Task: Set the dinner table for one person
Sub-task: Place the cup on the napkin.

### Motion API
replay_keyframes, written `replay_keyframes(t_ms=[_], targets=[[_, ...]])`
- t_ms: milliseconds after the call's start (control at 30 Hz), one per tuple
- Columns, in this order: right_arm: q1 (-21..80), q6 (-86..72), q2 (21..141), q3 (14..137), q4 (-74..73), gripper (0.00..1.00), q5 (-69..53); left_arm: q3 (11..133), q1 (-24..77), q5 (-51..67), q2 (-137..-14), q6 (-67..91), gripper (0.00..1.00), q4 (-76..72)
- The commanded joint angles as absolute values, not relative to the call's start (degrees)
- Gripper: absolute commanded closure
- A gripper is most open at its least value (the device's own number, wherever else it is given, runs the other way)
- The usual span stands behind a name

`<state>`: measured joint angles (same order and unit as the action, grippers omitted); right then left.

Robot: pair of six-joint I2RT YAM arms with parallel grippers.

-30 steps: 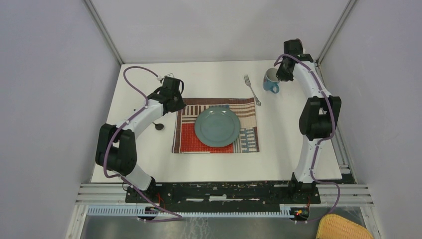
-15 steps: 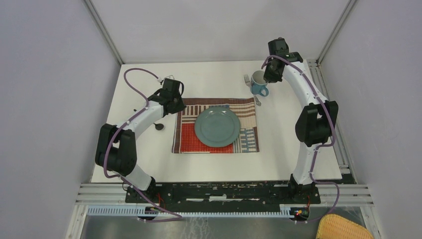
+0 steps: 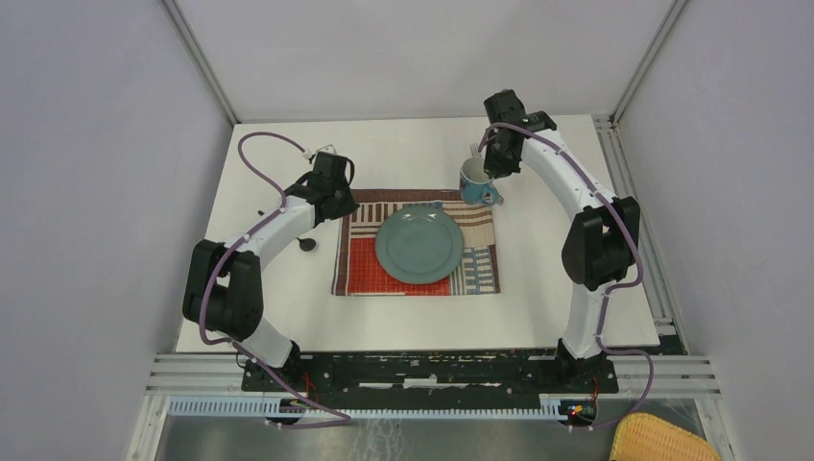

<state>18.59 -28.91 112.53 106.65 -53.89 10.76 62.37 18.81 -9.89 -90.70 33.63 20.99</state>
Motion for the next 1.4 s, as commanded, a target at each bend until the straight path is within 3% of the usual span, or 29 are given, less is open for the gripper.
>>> replay_keyframes(t_ms=[0, 1367], targets=[[20.4, -29.9, 108.5, 106.0, -51.4, 1.00, 12.0, 62.6, 18.6, -9.7, -87.7, 35.3, 0.90, 19.1], [21.2, -29.6, 119.0, 108.5, -46.9, 1.00, 15.6, 63.6, 17.9, -10.8, -88.6, 33.4, 0.90, 21.0]])
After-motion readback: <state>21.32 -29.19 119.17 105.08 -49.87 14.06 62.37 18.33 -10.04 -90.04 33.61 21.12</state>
